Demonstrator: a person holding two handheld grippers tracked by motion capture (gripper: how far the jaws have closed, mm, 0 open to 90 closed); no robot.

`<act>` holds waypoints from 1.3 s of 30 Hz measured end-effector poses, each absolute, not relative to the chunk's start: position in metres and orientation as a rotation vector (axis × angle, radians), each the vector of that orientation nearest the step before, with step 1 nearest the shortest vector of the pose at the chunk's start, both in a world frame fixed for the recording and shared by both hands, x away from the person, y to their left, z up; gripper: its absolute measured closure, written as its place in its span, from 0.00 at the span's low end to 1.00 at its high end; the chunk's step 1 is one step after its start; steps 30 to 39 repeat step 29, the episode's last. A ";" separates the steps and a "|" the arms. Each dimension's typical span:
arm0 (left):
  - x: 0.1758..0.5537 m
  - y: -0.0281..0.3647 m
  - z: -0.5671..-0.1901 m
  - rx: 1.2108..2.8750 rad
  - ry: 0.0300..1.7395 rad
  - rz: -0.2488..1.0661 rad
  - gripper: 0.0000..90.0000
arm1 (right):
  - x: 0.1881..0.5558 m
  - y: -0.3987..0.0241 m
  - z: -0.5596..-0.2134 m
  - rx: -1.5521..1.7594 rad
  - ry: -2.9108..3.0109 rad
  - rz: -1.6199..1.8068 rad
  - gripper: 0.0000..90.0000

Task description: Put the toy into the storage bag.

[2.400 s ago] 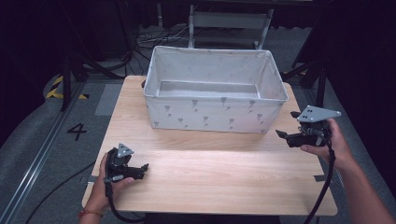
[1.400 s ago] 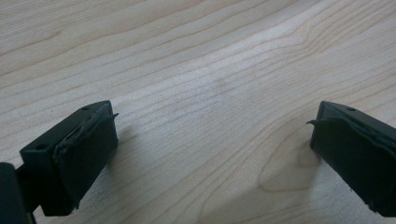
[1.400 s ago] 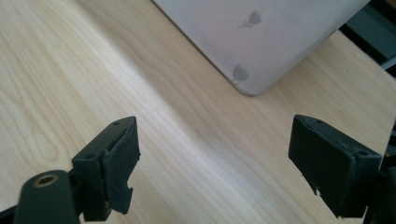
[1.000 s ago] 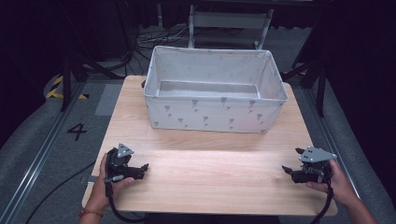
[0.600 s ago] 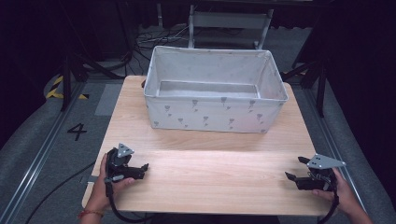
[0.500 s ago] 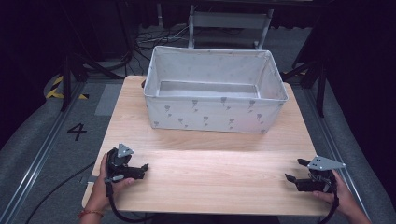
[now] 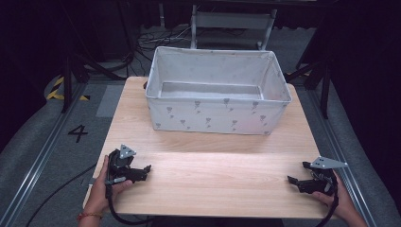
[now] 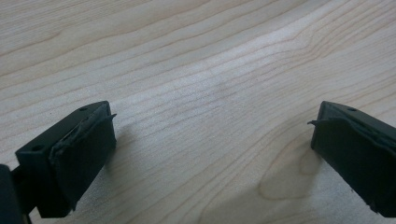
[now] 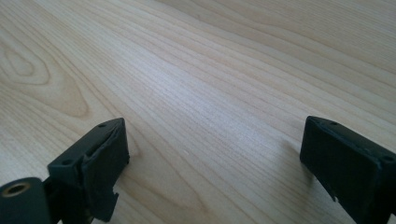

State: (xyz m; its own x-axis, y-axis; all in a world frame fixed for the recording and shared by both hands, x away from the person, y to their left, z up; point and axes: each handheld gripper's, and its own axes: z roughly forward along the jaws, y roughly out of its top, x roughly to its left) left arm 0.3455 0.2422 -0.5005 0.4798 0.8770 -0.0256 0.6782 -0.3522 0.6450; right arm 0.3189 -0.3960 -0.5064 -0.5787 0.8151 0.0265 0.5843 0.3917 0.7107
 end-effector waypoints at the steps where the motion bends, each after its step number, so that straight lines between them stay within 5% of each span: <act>1: 0.346 0.242 -0.501 2.137 1.280 0.437 0.00 | 0.319 -0.396 -0.506 1.219 2.328 0.990 0.09; 39: 0.347 0.241 -0.501 2.134 1.288 0.446 0.00 | 0.320 -0.396 -0.507 1.235 2.320 0.974 0.05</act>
